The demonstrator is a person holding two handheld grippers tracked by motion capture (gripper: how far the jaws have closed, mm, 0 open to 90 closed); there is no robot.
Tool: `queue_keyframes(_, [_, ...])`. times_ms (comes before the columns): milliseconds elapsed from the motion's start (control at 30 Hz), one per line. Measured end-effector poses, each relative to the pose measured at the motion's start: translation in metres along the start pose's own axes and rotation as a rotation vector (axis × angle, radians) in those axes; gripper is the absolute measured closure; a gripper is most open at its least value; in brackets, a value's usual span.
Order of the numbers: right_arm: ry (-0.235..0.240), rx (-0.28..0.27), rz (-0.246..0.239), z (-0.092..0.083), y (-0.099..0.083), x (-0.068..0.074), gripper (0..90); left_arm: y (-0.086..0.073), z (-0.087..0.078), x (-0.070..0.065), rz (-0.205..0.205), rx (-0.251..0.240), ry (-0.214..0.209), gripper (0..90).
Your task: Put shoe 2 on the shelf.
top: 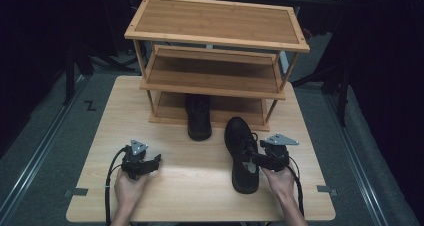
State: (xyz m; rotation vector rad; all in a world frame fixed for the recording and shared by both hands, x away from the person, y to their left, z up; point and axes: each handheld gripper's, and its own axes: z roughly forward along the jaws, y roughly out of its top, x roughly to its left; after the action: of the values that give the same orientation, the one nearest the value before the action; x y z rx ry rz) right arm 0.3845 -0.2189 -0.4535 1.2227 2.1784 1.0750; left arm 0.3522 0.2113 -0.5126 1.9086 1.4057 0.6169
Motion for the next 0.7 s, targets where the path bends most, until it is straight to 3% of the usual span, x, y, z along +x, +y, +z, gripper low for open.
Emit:
queue_keyframes(233, [-0.024, 0.019, -0.008, 0.007, 0.002, 0.007, 49.8, 0.000, 0.000, 0.000, 0.000, 0.000, -0.001, 30.9])
queue_keyframes(367, [0.014, 0.049, -0.019, 0.011, 0.002, 0.007, 60.5, 0.000, 0.000, 0.000, 0.000, 0.000, -0.001, 30.8])
queue_keyframes(433, [0.018, 0.055, -0.018, 0.012, 0.002, 0.005, 61.5, 0.000, 0.000, 0.000, 0.001, 0.000, -0.001, 30.8])
queue_keyframes(500, [0.015, 0.067, 0.015, 0.011, 0.003, 0.005, 63.4, 0.000, 0.000, 0.000, 0.001, 0.000, -0.001, 30.8])
queue_keyframes(700, [-0.006, 0.078, 0.013, 0.010, 0.003, 0.008, 78.1, 0.000, 0.000, 0.000, 0.001, 0.000, -0.002, 30.8])
